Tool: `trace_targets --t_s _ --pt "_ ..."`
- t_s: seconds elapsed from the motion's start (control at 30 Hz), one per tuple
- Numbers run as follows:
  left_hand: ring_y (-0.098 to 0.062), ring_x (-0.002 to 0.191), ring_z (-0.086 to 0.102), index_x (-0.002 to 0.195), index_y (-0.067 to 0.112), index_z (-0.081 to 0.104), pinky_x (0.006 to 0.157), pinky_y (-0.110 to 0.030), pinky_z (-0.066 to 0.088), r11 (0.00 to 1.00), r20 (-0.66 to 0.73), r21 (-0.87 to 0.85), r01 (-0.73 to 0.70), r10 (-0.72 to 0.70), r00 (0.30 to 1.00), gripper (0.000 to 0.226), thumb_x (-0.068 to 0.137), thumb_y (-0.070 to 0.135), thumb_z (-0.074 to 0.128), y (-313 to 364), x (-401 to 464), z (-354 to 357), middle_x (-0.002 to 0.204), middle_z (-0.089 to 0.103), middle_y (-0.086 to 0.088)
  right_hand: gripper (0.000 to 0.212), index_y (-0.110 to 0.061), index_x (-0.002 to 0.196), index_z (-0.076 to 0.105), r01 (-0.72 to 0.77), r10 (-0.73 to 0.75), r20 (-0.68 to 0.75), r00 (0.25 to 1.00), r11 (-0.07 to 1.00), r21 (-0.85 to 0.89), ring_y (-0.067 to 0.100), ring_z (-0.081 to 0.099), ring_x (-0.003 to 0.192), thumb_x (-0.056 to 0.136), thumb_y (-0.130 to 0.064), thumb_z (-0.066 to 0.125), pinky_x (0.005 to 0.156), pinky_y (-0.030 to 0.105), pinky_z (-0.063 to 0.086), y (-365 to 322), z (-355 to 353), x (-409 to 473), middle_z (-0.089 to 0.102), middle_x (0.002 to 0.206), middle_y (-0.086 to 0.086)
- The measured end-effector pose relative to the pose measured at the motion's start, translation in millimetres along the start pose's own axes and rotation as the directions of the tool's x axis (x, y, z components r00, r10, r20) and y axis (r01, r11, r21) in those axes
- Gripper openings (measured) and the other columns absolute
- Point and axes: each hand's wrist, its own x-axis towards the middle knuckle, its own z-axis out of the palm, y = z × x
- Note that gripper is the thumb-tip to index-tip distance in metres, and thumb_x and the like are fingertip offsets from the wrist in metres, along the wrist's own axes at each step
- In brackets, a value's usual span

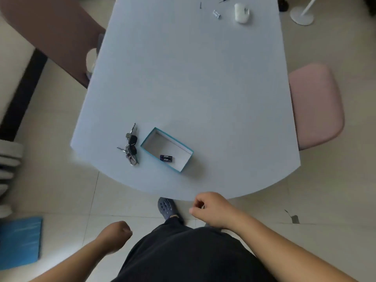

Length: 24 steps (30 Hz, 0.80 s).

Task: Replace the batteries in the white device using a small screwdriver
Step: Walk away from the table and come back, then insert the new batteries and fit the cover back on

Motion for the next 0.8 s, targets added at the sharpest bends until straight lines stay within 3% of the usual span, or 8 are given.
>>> trace_targets --t_s 0.07,0.3,0.47,0.53,0.6,0.67,0.73,0.8 --pt "-0.013 0.057 0.04 0.064 0.026 0.033 0.058 -0.026 0.032 0.998 -0.013 0.07 -0.008 0.009 1.0 0.023 0.08 0.025 0.049 8.5 2.8 -3.9 0.06 0.046 0.006 0.017 -0.019 0.072 0.058 -0.131 0.134 -0.033 0.991 0.989 0.06 0.005 0.048 0.053 0.08 -0.034 0.058 0.052 0.024 0.039 46.8 3.9 -24.0 0.055 0.062 -0.007" --pt "-0.016 0.081 0.062 0.076 0.024 0.065 0.073 -0.026 0.049 0.979 -0.052 0.187 -0.087 0.098 0.994 0.008 0.082 0.025 0.059 84.7 9.0 14.7 0.084 0.068 0.005 0.026 -0.017 0.061 0.033 -0.559 0.63 -0.207 0.748 0.767 0.314 0.019 0.035 0.057 0.082 -0.017 0.048 0.054 0.029 0.026 237.6 39.4 -143.2 0.036 0.061 0.002" --pt "-0.02 0.059 0.046 0.066 0.011 0.055 0.058 -0.03 0.035 0.983 -0.035 0.058 -0.174 0.176 0.984 0.015 0.08 0.012 0.056 185.3 -15.2 62.5 0.066 0.053 -0.005 0.03 -0.019 0.055 0.033 -0.622 0.677 -0.198 0.709 0.733 0.275 0.019 0.038 0.052 0.075 -0.015 0.056 0.055 0.028 0.026 332.3 87.9 -245.3 0.037 0.057 0.005" --pt "-0.022 0.069 0.057 0.076 0.008 0.064 0.062 -0.029 0.042 0.97 -0.02 0.064 -0.235 0.236 0.971 0.011 0.084 0.011 0.056 225.3 -23.3 88.8 0.078 0.063 -0.005 0.036 -0.017 0.045 0.043 -0.61 0.692 -0.031 0.721 0.656 0.445 0.016 0.044 0.04 0.05 -0.017 0.079 0.046 0.022 0.027 366.5 110.3 -276.4 0.042 0.045 0.005" --pt "-0.023 0.079 0.062 0.081 0.015 0.066 0.066 -0.029 0.045 0.951 0.023 0.116 -0.286 0.285 0.958 0.011 0.085 0.012 0.057 263.6 -36.9 118.7 0.089 0.066 -0.004 0.041 -0.016 0.034 0.048 -0.559 0.634 -0.195 0.748 0.761 0.329 0.011 0.046 0.032 0.02 -0.024 0.085 0.034 0.018 0.025 390.3 137.7 -296.5 0.043 0.035 0.001" --pt "-0.02 0.075 0.062 0.076 0.018 0.065 0.065 -0.027 0.046 0.93 0.074 0.178 -0.321 0.312 0.947 0.014 0.085 0.014 0.055 298.6 -52.3 147.2 0.086 0.067 -0.002 0.035 -0.019 0.047 0.045 -0.701 0.777 0.064 0.626 0.525 0.482 0.006 0.054 0.054 0.058 -0.03 0.076 0.051 0.02 0.041 406.3 152.6 -317.4 0.053 0.059 -0.001" --pt "-0.016 0.067 0.059 0.064 0.021 0.062 0.061 -0.026 0.045 0.904 0.137 0.233 -0.358 0.334 0.932 0.019 0.081 0.02 0.054 326.6 -67.3 172.2 0.074 0.064 0.002 0.023 -0.02 0.063 0.05 -0.62 0.81 -0.119 0.574 0.526 0.583 0.01 0.059 0.089 0.081 -0.035 0.055 0.079 0.023 0.046 430.7 190.7 -329.6 0.06 0.092 -0.001" --pt "-0.013 0.065 0.057 0.061 0.02 0.058 0.06 -0.026 0.044 0.857 0.203 0.316 -0.406 0.357 0.912 0.019 0.074 0.033 0.053 348.2 -77.2 190.0 0.069 0.062 0.008 0.022 -0.02 0.075 0.059 -0.66 0.829 -0.011 0.56 0.453 0.599 0.014 0.059 0.103 0.082 -0.04 0.053 0.09 0.026 0.046 444.3 198.7 -339.6 0.062 0.101 -0.001"
